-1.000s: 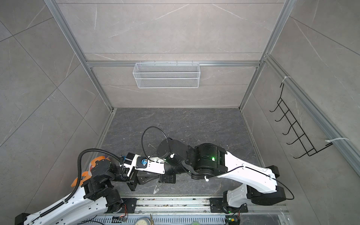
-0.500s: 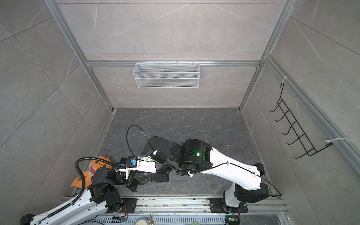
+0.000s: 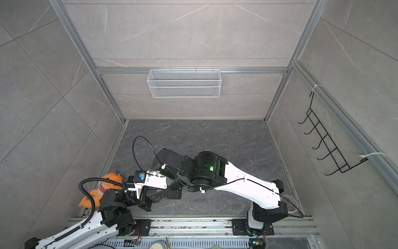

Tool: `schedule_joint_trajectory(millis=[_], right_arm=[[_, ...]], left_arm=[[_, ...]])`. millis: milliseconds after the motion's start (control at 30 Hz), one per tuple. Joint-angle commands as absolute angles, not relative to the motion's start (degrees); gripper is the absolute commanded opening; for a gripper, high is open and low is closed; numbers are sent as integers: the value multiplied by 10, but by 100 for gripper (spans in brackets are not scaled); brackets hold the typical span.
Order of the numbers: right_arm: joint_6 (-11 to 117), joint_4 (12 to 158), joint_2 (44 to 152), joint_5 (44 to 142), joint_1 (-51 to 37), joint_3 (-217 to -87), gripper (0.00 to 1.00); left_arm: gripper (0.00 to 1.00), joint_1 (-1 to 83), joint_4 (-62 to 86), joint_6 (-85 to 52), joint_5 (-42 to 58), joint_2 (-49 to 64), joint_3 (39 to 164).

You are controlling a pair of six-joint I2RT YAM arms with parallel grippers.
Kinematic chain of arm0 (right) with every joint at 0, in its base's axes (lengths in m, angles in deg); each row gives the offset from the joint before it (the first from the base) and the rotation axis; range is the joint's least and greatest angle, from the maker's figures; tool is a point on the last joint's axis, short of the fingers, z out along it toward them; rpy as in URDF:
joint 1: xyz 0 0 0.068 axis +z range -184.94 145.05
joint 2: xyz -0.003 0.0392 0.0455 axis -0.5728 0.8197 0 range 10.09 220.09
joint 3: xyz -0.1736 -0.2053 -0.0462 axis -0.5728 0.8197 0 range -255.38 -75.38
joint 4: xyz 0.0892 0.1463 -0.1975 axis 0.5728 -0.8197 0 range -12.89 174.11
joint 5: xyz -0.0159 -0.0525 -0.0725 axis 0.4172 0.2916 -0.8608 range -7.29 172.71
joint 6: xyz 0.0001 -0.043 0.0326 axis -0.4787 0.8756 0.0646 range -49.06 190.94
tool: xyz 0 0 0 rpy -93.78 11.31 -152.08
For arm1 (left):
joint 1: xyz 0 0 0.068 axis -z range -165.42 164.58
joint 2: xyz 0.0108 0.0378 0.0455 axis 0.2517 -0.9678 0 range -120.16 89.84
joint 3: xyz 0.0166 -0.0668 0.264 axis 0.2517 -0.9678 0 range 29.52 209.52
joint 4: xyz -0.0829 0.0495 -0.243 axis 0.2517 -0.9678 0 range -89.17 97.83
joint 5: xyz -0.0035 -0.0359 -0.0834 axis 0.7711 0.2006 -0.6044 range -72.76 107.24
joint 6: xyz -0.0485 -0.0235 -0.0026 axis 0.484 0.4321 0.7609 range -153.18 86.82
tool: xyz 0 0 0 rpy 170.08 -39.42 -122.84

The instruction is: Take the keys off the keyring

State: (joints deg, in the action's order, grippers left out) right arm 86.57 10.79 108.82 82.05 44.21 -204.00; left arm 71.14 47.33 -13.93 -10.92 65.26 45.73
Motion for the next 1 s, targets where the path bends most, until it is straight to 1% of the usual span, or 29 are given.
schedule_joint_trajectory(millis=[0, 33, 200, 533, 567, 633, 700, 867, 967], right_arm=[[847, 164, 1125, 841, 452, -2047, 7], [843, 169, 1125, 840, 452, -2047, 9], [834, 186, 1133, 834, 453, -2050, 10], [833, 181, 1153, 830, 456, -2085, 19], [833, 180, 1154, 829, 456, -2088, 21], [833, 183, 1151, 832, 456, -2092, 29], [833, 188, 1147, 834, 456, -2092, 35], [834, 209, 1118, 823, 457, -2084, 43], [832, 238, 1075, 809, 457, -2045, 46]], left_arm=[[0, 713, 529, -160, -95, 662, 463], [0, 714, 528, -160, -95, 666, 463], [0, 714, 514, -164, -89, 686, 464], [0, 714, 494, -173, -71, 715, 461], [0, 714, 492, -174, -68, 717, 461], [0, 714, 489, -177, -63, 720, 460], [0, 714, 485, -177, -60, 721, 459], [0, 713, 474, -181, -47, 728, 459], [0, 714, 467, -183, -42, 731, 460]])
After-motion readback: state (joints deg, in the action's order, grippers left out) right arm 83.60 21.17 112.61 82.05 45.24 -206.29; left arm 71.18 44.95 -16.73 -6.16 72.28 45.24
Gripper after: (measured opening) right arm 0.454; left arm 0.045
